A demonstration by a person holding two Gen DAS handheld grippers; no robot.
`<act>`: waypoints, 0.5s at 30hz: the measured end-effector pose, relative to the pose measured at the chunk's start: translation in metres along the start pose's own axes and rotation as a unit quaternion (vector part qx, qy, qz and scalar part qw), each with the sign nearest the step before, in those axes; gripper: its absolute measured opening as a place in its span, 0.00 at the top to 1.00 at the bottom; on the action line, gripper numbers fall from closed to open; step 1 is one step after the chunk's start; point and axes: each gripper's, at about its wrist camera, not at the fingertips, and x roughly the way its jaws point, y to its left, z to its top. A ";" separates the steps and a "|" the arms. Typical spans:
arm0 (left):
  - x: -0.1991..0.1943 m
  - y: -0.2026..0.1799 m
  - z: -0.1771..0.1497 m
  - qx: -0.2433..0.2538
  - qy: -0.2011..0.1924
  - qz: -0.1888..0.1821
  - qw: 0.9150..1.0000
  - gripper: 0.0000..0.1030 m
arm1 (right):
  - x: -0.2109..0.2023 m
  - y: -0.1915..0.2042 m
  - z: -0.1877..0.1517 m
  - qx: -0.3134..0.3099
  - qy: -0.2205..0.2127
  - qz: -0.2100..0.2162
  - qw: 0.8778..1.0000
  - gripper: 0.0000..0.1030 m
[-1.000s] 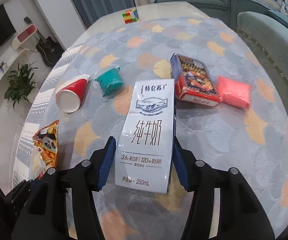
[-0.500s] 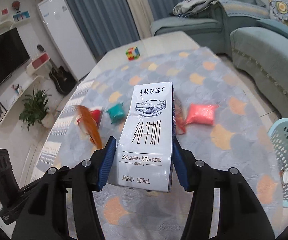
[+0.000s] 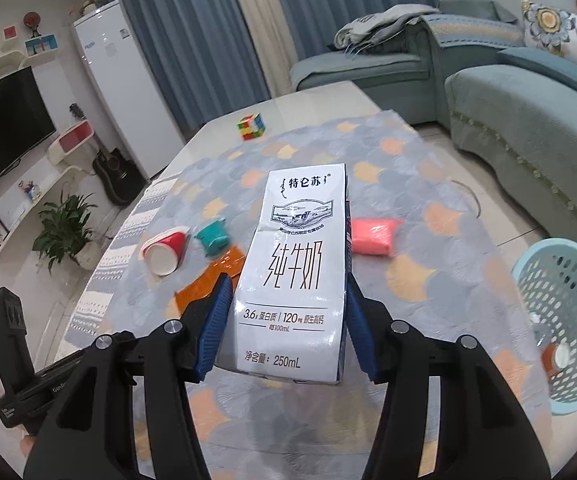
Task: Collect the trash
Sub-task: 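Grasp the red-and-white paper cup with the left tool while the right tool holds the milk carton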
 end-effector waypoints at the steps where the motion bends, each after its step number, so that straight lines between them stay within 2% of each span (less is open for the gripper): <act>1: 0.001 0.001 0.006 -0.004 -0.003 0.002 1.000 0.48 | -0.001 -0.003 0.000 0.002 -0.003 -0.003 1.000 0.50; 3: 0.000 0.007 0.028 -0.033 -0.025 0.009 0.999 0.24 | -0.002 -0.006 -0.001 0.007 -0.004 -0.003 1.000 0.50; 5: 0.006 0.016 0.047 -0.059 -0.039 0.013 0.997 0.17 | 0.000 -0.009 -0.001 0.008 -0.005 -0.005 1.000 0.50; 10: 0.047 0.034 0.090 -0.080 -0.018 0.068 0.994 0.17 | 0.003 -0.007 -0.004 -0.006 -0.012 -0.014 1.000 0.50; 15: 0.079 0.055 0.103 -0.132 -0.001 0.054 0.990 0.17 | 0.009 -0.008 -0.006 -0.012 -0.009 -0.017 1.000 0.50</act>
